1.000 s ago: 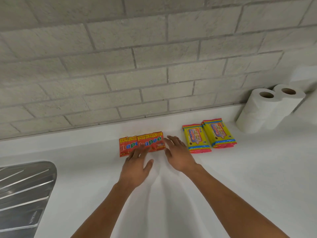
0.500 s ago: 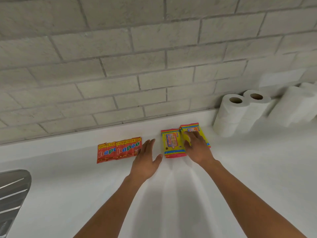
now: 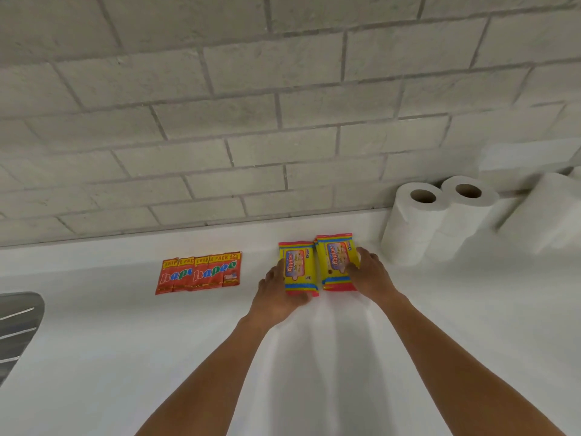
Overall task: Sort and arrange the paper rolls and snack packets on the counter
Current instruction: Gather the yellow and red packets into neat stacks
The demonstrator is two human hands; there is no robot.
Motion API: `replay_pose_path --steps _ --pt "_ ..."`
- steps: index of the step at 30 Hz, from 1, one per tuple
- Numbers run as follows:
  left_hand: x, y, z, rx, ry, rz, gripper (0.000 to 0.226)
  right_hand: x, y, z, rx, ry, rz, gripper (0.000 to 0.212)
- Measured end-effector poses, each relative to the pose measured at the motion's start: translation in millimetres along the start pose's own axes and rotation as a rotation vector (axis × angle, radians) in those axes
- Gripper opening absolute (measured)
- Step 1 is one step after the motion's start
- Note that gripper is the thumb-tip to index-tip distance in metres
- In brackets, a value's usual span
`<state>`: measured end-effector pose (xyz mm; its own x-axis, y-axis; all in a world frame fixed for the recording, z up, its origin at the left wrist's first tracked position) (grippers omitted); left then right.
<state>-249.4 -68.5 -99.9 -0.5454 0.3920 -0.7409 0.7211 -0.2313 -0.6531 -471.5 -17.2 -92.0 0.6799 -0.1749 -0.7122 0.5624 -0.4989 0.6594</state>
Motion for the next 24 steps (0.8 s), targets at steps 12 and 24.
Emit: replay_pose_path --steps 12,24 --pt "28.4 -6.1 17.8 -0.063 -0.077 0.200 0.081 4.0 5.2 17.2 -0.065 0.062 -0.008 0.029" --pt "31.1 -6.7 16.3 -0.067 -0.113 0.052 0.073 6.0 3.5 17.2 -0.008 0.035 0.059 0.026"
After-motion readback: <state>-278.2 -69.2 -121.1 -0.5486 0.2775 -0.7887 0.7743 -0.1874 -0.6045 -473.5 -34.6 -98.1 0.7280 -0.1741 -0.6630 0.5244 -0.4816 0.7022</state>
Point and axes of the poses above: each hand's wrist, its own z-axis towards the middle knuckle, its own x-axis out of the palm, y = z × x, the point moved 2 cm from there along z, towards the middle knuckle
